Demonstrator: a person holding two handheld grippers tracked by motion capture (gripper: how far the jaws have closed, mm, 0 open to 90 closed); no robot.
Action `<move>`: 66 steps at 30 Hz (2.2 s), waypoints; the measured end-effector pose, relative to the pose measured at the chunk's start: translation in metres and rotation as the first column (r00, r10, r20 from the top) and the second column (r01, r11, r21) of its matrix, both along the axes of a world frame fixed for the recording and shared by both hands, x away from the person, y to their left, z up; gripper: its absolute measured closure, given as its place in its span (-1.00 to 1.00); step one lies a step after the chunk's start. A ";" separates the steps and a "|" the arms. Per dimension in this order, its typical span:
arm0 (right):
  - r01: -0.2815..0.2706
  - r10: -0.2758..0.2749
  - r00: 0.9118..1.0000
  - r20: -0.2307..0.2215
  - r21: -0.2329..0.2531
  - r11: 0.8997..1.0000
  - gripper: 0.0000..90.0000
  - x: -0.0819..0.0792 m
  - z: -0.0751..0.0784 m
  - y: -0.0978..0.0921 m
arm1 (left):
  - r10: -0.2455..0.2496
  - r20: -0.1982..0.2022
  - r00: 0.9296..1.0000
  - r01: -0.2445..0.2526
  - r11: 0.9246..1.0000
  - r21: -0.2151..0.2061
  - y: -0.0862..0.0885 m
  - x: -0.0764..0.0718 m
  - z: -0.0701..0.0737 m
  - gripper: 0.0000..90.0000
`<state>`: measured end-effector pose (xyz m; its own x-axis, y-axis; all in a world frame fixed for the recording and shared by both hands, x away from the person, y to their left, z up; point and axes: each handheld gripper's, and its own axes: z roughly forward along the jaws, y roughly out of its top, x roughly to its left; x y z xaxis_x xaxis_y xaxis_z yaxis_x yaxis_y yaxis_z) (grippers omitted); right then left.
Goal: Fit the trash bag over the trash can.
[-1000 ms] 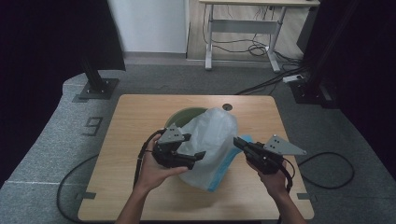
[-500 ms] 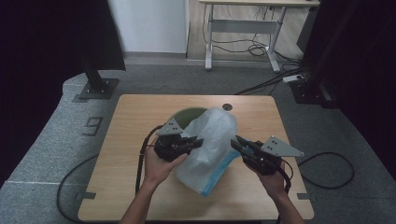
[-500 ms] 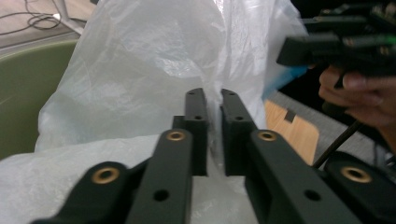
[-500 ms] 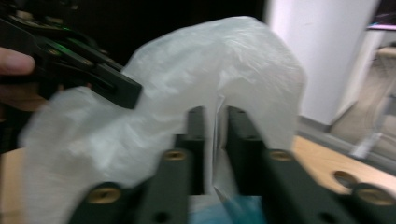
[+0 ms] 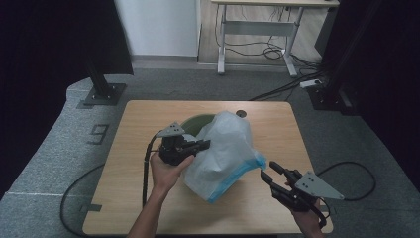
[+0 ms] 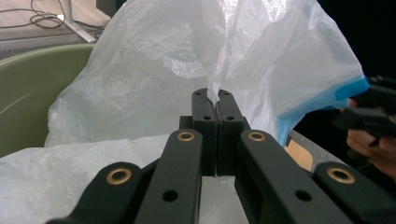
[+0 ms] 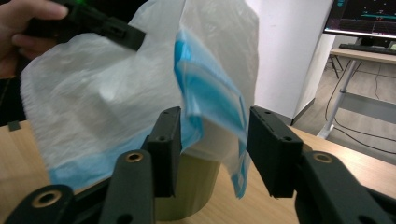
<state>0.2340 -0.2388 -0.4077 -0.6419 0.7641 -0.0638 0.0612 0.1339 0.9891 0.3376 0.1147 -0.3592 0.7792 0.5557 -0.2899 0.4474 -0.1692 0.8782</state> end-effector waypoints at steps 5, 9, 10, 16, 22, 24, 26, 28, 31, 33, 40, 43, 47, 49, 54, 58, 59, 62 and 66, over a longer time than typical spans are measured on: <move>-0.023 0.025 0.999 0.035 -0.058 0.998 0.31 -0.007 -0.003 0.010 | -0.001 -0.001 1.000 0.001 1.000 0.011 -0.002 0.000 -0.001 0.98; -0.018 0.020 0.999 0.037 -0.047 0.999 0.42 -0.003 0.000 0.012 | 0.001 0.000 1.000 -0.001 1.000 0.012 -0.001 0.001 0.000 0.98; -0.022 0.024 0.999 0.030 -0.045 0.999 0.52 -0.001 0.001 0.013 | 0.003 0.000 1.000 -0.003 1.000 0.010 0.000 0.001 0.000 0.98; -0.004 0.006 1.000 0.018 -0.093 0.996 0.97 0.012 0.004 0.016 | 0.013 -0.012 1.000 -0.013 1.000 -0.006 0.006 0.006 0.001 0.98; -0.009 0.012 1.000 0.021 -0.109 0.994 0.98 0.022 0.010 0.014 | 0.053 0.005 0.999 -0.052 0.994 -0.094 0.020 0.009 0.006 0.99; -0.017 0.020 1.000 0.024 -0.119 0.993 0.98 0.023 0.012 0.013 | 0.053 0.000 0.999 -0.053 0.993 -0.108 0.024 0.012 0.008 0.99; -0.016 0.020 0.999 0.026 -0.133 0.991 0.98 0.024 0.013 0.014 | 0.052 0.000 0.999 -0.051 0.991 -0.122 0.025 0.013 0.009 0.99; -0.016 0.020 0.999 0.027 -0.142 0.990 0.98 0.024 0.013 0.014 | 0.051 0.005 0.999 -0.050 0.989 -0.137 0.026 0.013 0.010 0.99; -0.018 0.022 0.999 0.026 -0.147 0.989 0.98 0.025 0.012 0.015 | 0.052 0.008 0.999 -0.050 0.987 -0.153 0.028 0.013 0.011 0.99; -0.020 0.024 0.999 0.025 -0.151 0.988 0.98 0.025 0.012 0.016 | 0.057 0.007 0.998 -0.055 0.985 -0.163 0.030 0.014 0.011 0.99; 0.012 -0.007 1.000 0.031 -0.168 0.986 0.98 0.031 0.017 0.010 | 0.118 0.028 0.993 -0.110 0.974 -0.200 0.045 0.018 0.014 1.00; 0.032 -0.027 0.999 0.034 -0.166 0.986 0.98 0.036 0.023 0.003 | 0.136 0.033 0.990 -0.125 0.967 -0.220 0.055 0.018 0.016 1.00; 0.049 -0.045 0.999 0.029 -0.163 0.985 0.98 0.038 0.023 -0.004 | 0.165 0.036 0.986 -0.152 0.959 -0.241 0.071 0.016 0.017 1.00; 0.059 -0.055 0.998 0.030 -0.168 0.984 0.98 0.037 0.020 -0.006 | 0.177 0.033 0.984 -0.164 0.957 -0.239 0.077 0.016 0.015 1.00; 0.067 -0.062 0.998 0.028 -0.187 0.980 0.98 0.031 0.013 -0.005 | 0.198 0.030 0.980 -0.185 0.953 -0.241 0.090 0.011 0.009 1.00; 0.057 -0.055 0.998 0.016 -0.188 0.981 0.98 0.028 0.006 -0.005 | 0.214 0.027 0.976 -0.201 0.950 -0.239 0.100 0.007 0.003 1.00; 0.054 -0.054 0.999 0.009 -0.188 0.981 0.98 0.027 0.004 -0.005 | 0.215 0.028 0.976 -0.202 0.950 -0.240 0.102 0.007 0.002 1.00; 0.034 -0.035 0.999 -0.006 -0.172 0.985 0.98 0.024 -0.002 -0.006 | 0.217 0.033 0.976 -0.204 0.952 -0.229 0.109 0.000 -0.003 1.00; -0.004 0.001 1.000 -0.015 -0.172 0.985 0.98 0.017 -0.010 -0.004 | 0.218 0.036 0.975 -0.205 0.952 -0.225 0.115 -0.008 -0.010 0.99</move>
